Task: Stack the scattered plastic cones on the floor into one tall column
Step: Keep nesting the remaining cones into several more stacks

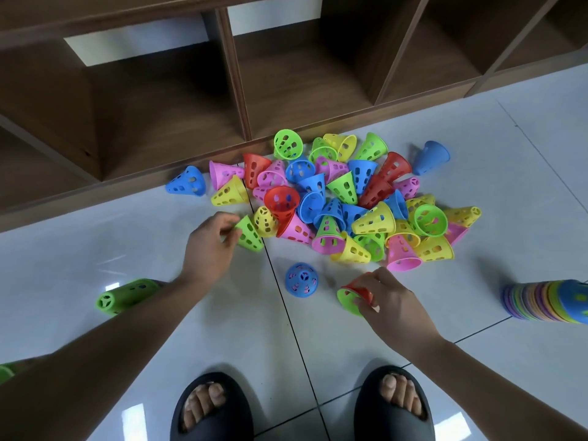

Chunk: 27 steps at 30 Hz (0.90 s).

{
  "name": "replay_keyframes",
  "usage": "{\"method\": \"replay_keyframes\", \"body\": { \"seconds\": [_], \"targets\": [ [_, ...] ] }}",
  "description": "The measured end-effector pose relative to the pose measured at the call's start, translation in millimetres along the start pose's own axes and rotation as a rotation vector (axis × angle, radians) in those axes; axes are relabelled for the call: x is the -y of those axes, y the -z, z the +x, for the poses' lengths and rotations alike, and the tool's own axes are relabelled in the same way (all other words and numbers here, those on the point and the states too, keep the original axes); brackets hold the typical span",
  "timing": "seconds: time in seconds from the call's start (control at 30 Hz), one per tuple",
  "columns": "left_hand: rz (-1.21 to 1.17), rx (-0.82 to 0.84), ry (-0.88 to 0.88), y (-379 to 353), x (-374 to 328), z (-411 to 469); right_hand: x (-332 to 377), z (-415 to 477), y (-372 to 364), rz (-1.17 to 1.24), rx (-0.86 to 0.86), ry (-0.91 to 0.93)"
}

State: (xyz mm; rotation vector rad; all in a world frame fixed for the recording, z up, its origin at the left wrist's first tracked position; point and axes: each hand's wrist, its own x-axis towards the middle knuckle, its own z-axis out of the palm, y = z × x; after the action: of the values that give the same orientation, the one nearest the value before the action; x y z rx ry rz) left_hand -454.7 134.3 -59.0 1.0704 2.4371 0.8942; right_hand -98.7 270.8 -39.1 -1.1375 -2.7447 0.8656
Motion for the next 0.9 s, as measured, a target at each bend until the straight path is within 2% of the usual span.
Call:
{"method": "replay_keyframes", "body": {
  "seconds": [0.27,0.33,0.4,0.47,0.57,0.63,0.77,0.9],
  "targets": [
    [-0.075,0.006,0.097,4,-3,-26,0,2,3,0.183,-0.044,-0.11],
    [-0.097,0.001,0.125,7,-7,-31,-1,3,5,0.167,-0.052,-0.116],
    [-0.141,0.02,0.174,8,-9,-37,-2,2,7,0.122,-0.069,-0.054],
    [-0.237,0.083,0.232,7,-10,-45,-4,-1,9,0.051,-0.065,0.086],
    [-0.398,0.143,0.266,3,-18,-53,-13,-3,10,-0.205,-0.008,0.337],
    [-0.465,0.141,0.286,-1,-30,-58,-18,-3,10,-0.304,0.014,0.432],
    [-0.488,0.213,0.236,-9,-54,-66,-24,-2,9,-0.355,0.028,0.491],
    [-0.444,0.281,0.19,-20,-64,-69,-18,5,12,-0.282,-0.049,0.476]
  ]
}}
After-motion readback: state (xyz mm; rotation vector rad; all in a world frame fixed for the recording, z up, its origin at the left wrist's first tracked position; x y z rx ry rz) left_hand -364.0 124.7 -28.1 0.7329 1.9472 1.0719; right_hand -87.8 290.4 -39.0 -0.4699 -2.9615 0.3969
